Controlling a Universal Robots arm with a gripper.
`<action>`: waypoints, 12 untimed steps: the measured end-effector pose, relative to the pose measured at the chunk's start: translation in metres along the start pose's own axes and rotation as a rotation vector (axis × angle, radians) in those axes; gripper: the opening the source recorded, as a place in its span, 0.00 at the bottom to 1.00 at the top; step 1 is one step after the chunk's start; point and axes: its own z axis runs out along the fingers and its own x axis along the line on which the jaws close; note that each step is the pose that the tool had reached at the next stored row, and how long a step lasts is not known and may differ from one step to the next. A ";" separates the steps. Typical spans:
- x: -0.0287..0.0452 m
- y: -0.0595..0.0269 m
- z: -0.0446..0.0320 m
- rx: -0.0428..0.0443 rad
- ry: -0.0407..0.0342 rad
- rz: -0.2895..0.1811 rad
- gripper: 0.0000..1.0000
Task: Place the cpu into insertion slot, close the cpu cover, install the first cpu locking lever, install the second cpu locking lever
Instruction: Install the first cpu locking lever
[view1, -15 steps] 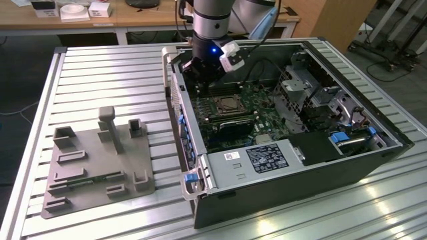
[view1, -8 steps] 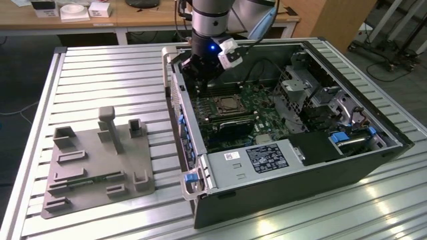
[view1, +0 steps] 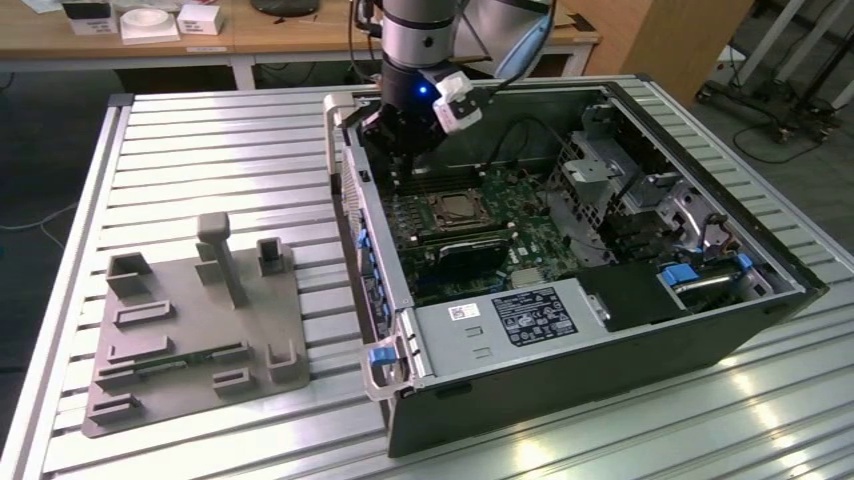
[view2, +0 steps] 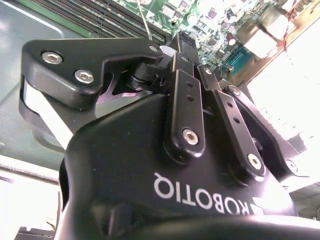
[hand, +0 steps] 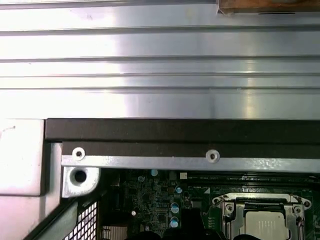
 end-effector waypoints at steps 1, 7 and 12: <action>0.0000 0.0007 0.0000 0.0000 0.0000 0.000 0.11; -0.0056 0.0022 0.0003 -0.0008 0.0001 -0.003 0.11; -0.0159 0.0028 0.0006 -0.0010 0.0001 -0.004 0.11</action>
